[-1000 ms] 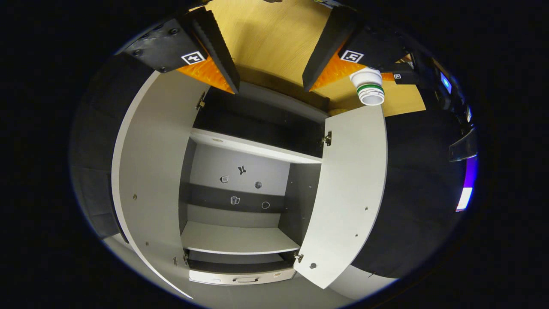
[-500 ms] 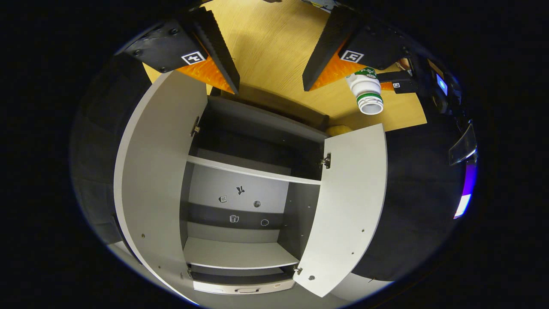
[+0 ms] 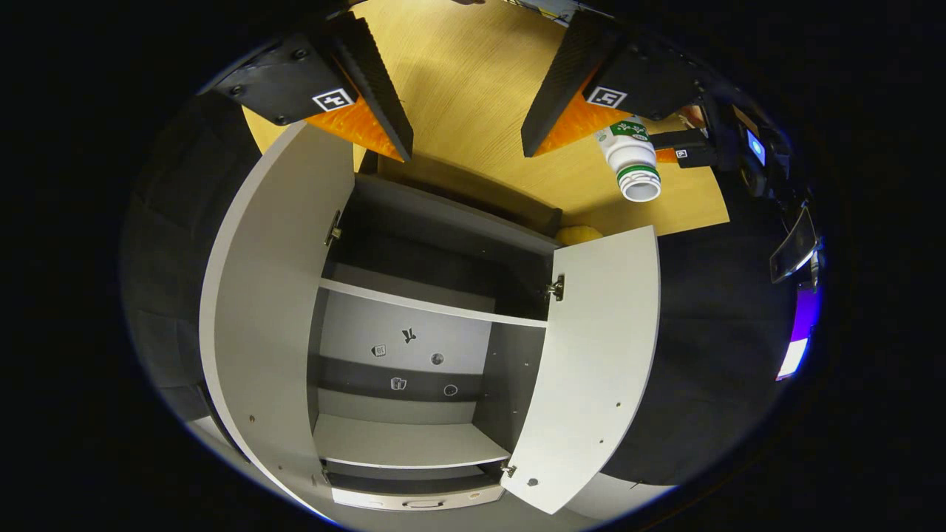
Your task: Grasp the bottle in the cabinet with the left hand and place it on the coaster, then close the right door with the right hand and the left door with the left hand.
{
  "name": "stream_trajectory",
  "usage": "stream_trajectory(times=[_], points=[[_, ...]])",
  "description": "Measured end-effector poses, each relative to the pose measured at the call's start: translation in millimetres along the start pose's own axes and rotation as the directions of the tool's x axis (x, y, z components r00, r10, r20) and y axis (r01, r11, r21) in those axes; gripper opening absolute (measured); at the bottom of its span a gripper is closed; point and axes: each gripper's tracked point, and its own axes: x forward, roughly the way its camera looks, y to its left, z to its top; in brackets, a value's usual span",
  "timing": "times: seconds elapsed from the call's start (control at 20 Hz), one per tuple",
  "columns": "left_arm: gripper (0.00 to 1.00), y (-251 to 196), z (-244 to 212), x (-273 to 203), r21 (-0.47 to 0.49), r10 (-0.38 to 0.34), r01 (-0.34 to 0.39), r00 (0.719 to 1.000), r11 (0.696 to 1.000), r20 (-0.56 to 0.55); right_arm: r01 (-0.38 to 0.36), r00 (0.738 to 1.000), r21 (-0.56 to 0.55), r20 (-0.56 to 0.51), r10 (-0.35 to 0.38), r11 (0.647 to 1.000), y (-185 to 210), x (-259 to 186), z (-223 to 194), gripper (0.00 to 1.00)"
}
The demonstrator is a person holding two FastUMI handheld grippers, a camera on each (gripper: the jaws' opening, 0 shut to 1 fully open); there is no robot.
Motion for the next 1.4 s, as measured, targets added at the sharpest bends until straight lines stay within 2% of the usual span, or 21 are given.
stream_trajectory(times=[0.2,0.35,0.45,0.7,0.9,1.1,1.2,1.3,1.35,1.4], points=[[0.84,1,3,3,0.014,0.012,-0.012,1.0,1.0,0.005,-0.007,1.0,0.007,0.002,0.007,1.0,1,-4,2,0.98],[0.94,1,16,6,0.024,0.015,-0.015,1.0,1.0,0.014,0.0,1.0,-0.008,0.015,0.0,1.0,0,-6,12,0.98],[0.94,-1,32,10,0.029,0.013,-0.014,0.999,0.999,0.032,0.01,0.999,-0.001,0.031,-0.01,1.0,-3,-9,24,0.98],[0.94,5,92,16,0.042,0.01,-0.013,0.996,0.999,0.084,0.029,0.996,0.037,0.085,-0.032,0.999,-7,-19,73,0.98],[0.94,1,150,22,0.034,-0.042,0.039,0.993,0.999,0.106,0.076,0.987,0.088,0.133,-0.087,0.993,-21,-33,121,0.98],[0.94,-10,211,29,0.028,-0.145,0.143,0.983,0.989,0.117,0.143,0.973,0.175,0.158,-0.171,0.974,-38,-57,170,0.98],[0.94,-11,236,32,0.029,-0.185,0.183,0.978,0.983,0.101,0.2,0.962,0.188,0.151,-0.229,0.962,-51,-72,183,0.97],[0.94,-12,259,35,0.027,-0.227,0.226,0.969,0.974,0.092,0.303,0.931,0.18,0.153,-0.331,0.936,-73,-87,194,0.98],[0.94,-13,269,36,0.03,-0.253,0.251,0.963,0.967,0.091,0.35,0.911,0.189,0.158,-0.38,0.918,-84,-96,200,0.94],[0.94,-13,279,37,0.041,-0.275,0.273,0.958,0.961,0.084,0.393,0.89,0.209,0.161,-0.428,0.896,-95,-103,205,0.98]])
